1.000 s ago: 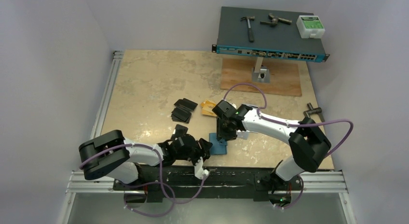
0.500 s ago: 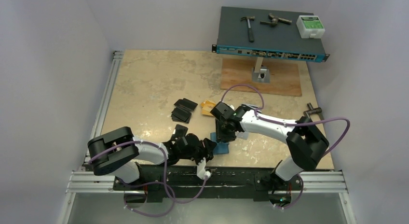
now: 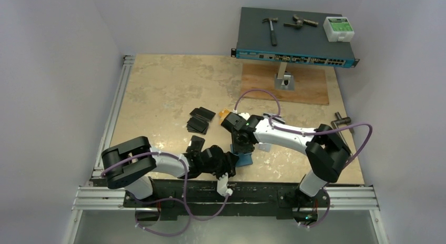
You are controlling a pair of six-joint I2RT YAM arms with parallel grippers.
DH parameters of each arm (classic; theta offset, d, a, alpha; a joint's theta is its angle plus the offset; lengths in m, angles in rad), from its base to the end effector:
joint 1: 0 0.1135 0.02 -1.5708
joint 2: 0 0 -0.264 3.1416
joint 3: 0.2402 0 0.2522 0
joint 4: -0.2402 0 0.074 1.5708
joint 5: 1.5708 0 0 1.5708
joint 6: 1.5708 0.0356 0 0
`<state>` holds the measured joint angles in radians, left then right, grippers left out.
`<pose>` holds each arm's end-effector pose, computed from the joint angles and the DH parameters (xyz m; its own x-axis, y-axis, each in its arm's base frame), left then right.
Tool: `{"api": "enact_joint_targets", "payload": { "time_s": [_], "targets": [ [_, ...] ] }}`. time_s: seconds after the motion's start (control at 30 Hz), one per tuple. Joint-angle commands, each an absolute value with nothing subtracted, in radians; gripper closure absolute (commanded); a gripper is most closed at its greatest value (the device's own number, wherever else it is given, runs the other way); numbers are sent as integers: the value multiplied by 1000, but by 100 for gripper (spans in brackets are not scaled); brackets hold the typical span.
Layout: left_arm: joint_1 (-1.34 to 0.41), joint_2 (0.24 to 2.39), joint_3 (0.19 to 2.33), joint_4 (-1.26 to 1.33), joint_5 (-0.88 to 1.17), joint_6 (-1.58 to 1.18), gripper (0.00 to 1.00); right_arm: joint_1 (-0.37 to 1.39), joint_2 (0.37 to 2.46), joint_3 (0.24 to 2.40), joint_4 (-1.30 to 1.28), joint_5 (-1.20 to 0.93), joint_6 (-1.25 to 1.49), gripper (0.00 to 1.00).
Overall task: Put the credit cards into the card holder
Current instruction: Close the card holder at the center of the board.
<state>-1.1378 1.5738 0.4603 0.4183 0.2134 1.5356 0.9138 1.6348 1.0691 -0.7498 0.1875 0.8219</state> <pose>0.1049 -0.2449 0.1145 0.9453 0.2827 -0.1626 0.3022 -0.5718 0.7627 0.1905 0.2362 0.1909 -0.9511 -0.0548 -0.3040 -0.0772 0.9951 0.0622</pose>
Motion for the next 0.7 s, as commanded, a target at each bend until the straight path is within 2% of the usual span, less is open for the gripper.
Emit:
{"api": "enact_joint_targets", "payload": {
  "time_s": [0.0, 0.07, 0.27, 0.53, 0.67],
  "targets": [
    [-1143, 1634, 447, 156, 203, 1526, 66, 963, 1649, 1144, -832, 286, 839, 64],
    [-1143, 1641, 448, 158, 200, 1527, 69, 980, 1658, 1164, -866, 320, 853, 58],
    [-1144, 1645, 441, 155, 190, 1525, 71, 1003, 1679, 1199, -953, 406, 884, 58],
    [-1146, 1623, 438, 115, 188, 1518, 73, 1006, 1723, 1203, -940, 413, 870, 61],
    [-1146, 1617, 447, 93, 183, 1515, 77, 1006, 1738, 1209, -934, 429, 865, 63]
  ]
}}
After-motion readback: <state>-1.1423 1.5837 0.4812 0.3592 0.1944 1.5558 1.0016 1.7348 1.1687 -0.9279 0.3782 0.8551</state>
